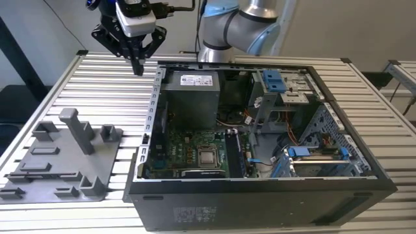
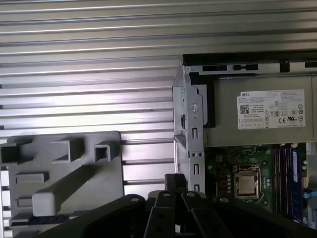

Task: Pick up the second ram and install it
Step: 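Reach for the second ram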

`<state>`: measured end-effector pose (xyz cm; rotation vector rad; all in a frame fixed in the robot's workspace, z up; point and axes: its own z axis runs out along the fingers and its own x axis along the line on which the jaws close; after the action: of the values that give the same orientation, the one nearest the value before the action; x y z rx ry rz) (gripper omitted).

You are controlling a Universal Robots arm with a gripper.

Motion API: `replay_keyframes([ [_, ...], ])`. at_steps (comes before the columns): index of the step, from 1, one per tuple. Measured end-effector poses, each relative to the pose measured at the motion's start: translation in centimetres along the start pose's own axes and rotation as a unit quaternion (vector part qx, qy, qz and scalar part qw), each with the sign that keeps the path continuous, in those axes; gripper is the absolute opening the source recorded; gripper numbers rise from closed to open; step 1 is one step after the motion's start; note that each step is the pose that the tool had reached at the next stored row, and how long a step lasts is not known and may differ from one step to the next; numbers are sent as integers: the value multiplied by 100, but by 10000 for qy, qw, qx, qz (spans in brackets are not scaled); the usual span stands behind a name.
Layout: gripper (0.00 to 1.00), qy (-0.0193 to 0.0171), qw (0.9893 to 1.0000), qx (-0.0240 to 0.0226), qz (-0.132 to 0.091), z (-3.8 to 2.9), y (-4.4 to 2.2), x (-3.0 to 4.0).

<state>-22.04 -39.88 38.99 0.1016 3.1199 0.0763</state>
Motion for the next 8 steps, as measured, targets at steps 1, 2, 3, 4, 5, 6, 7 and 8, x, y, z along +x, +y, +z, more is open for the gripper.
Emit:
replay_keyframes([
  [1, 11, 0, 10000, 0, 0, 1, -2, 28],
  [2, 11, 0, 10000, 0, 0, 3, -4, 56],
  [3, 11, 0, 10000, 0, 0, 5, -5, 80],
  [4, 11, 0, 10000, 0, 0, 6, -7, 102],
  [5, 11, 1, 10000, 0, 0, 7, -8, 121],
  [6, 11, 2, 10000, 0, 0, 8, -10, 138],
  [7, 11, 3, 10000, 0, 0, 9, -11, 155],
  [8, 11, 4, 10000, 0, 0, 11, -12, 173],
])
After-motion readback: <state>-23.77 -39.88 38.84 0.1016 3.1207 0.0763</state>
